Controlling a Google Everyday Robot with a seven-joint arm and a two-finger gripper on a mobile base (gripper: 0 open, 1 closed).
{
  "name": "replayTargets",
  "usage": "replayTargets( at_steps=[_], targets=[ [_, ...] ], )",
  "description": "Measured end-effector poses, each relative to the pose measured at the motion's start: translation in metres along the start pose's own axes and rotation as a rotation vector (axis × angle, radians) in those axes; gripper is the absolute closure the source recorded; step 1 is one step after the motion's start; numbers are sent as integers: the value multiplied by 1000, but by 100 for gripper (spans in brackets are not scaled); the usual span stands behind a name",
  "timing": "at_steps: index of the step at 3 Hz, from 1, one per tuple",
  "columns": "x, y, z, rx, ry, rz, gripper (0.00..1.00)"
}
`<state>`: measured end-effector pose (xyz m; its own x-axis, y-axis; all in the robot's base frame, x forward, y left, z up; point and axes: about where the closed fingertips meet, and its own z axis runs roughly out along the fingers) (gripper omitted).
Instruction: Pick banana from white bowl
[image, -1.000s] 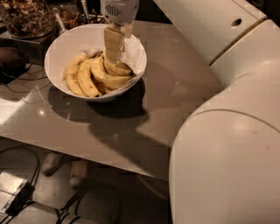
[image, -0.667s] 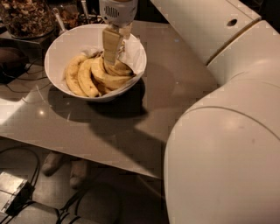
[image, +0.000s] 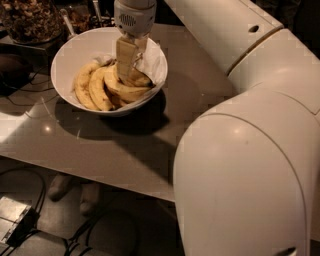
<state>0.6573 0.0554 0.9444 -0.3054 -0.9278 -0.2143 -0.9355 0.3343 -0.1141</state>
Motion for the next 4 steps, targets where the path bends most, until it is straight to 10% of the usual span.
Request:
replayTargets(
  at_steps=[1, 4],
  targets=[
    [2, -3, 9, -27, -5, 16, 29],
    [-9, -17, 17, -12, -68, 40, 93]
  ],
)
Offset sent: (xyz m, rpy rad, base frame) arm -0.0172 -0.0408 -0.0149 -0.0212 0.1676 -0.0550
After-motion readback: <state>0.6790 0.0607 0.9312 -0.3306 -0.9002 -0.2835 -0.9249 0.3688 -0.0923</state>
